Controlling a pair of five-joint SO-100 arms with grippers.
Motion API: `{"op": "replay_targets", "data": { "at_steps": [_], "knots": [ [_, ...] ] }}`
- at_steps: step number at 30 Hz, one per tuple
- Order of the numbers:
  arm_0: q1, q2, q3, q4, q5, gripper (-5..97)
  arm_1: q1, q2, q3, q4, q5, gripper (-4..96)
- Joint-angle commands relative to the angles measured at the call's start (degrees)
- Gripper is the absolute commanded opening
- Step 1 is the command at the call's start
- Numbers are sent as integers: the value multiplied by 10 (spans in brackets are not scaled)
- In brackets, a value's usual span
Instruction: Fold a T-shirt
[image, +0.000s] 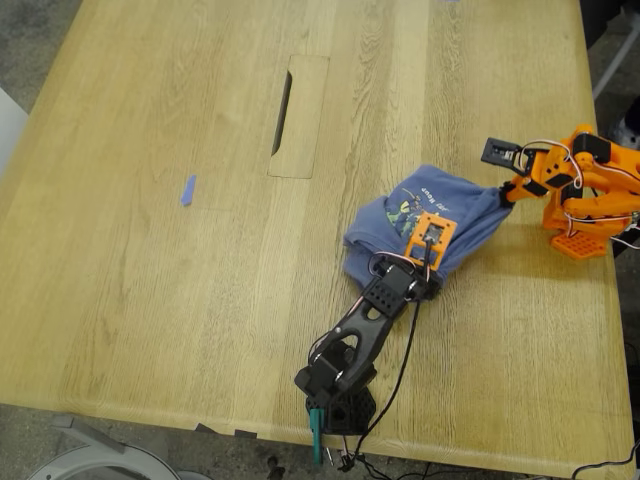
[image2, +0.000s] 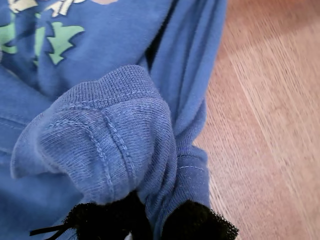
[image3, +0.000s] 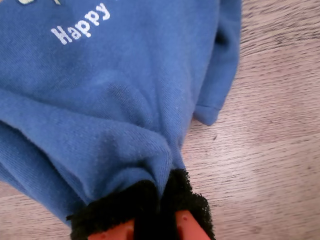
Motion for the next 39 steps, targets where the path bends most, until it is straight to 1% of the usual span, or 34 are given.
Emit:
{"op": "replay_targets", "data": {
  "at_steps": [1, 9, 10, 11, 13, 15, 16, 17, 18, 19, 21, 23, 26, 27, 30, 36, 39],
  "knots": [
    [42, 47, 20, -27, 4, -2, -16, 18, 20, -7, -4, 0],
    [53, 45, 102, -82, 1, 0, -29, 50, 105, -55, -4, 0],
    [53, 45, 109, -84, 0, 20, -29, 50, 114, -65, -4, 0],
    [53, 45, 114, -85, 0, 61, -29, 50, 121, -73, -4, 0],
    [53, 46, 120, -83, 5, 189, -30, 51, 135, -89, -2, 3],
    [58, 45, 123, -76, -1, 301, -30, 51, 145, -98, 0, 61],
    [63, 44, 124, -73, -4, 331, -27, 51, 150, -100, 1, 93],
    [66, 44, 126, -73, -6, 334, -22, 51, 156, -102, 2, 130],
    [69, 44, 128, -73, -8, 357, -16, 52, 161, -103, 2, 197],
    [74, 44, 133, -73, -11, 408, -11, 54, 165, -104, 3, 274],
    [76, 48, 144, -73, -11, 531, -4, 59, 171, -117, 5, 361],
    [80, 44, 146, -58, -19, 694, -2, 60, 172, -141, 10, 384],
    [82, 47, 130, -16, -46, 809, 3, 56, 154, -156, 12, 399],
    [82, 47, 123, -11, -47, 824, 4, 55, 142, -149, 12, 403],
    [83, 46, 83, 54, -62, 867, 5, 55, 105, -114, 11, 424],
    [86, 42, 19, 157, -80, 885, -19, 56, 36, -58, 12, 449],
    [94, 33, -11, 181, -86, 899, -31, 52, 2, -38, 14, 448]
  ]
}}
